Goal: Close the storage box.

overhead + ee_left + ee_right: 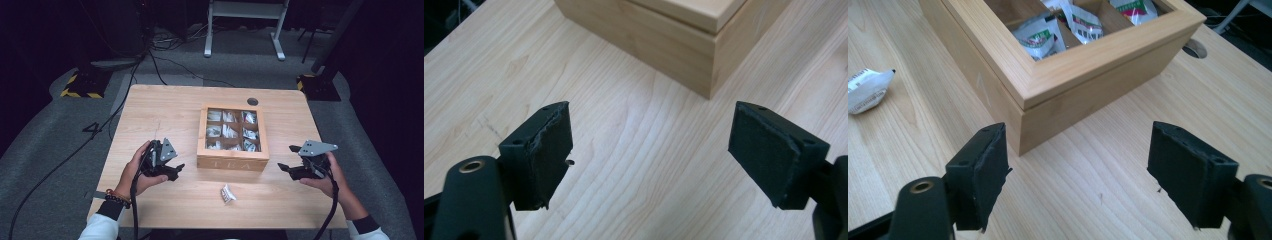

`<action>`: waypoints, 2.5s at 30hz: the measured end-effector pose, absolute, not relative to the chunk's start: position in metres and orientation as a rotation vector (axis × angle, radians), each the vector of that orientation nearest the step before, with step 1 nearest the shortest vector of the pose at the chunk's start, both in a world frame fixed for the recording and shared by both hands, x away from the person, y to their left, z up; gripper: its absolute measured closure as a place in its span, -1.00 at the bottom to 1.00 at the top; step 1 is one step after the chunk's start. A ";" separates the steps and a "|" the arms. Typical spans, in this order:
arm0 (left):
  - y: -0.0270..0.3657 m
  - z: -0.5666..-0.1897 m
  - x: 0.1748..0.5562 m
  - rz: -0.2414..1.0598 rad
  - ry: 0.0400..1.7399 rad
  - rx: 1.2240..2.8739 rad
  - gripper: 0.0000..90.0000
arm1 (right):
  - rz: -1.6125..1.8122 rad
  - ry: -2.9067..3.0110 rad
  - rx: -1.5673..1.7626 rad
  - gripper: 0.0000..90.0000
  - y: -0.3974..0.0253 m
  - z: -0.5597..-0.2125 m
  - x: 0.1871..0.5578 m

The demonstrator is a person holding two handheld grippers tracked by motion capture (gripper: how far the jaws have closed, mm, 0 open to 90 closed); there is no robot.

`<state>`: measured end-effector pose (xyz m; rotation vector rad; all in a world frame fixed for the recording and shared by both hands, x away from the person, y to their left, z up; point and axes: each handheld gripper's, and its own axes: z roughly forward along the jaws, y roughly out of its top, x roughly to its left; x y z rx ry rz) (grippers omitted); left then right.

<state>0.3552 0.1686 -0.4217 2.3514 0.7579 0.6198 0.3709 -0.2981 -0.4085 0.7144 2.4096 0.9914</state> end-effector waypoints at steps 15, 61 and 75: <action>0.192 -0.446 0.341 0.655 0.823 2.392 -0.59 | 0.973 2.391 0.788 -0.45 -0.325 -0.427 0.363; 0.287 -0.504 0.323 0.398 1.077 2.167 -0.65 | 1.013 2.248 1.228 -0.48 -0.415 -0.503 0.337; 0.287 -0.505 0.322 0.406 1.083 2.159 -0.65 | 0.995 2.246 1.229 -0.55 -0.413 -0.504 0.338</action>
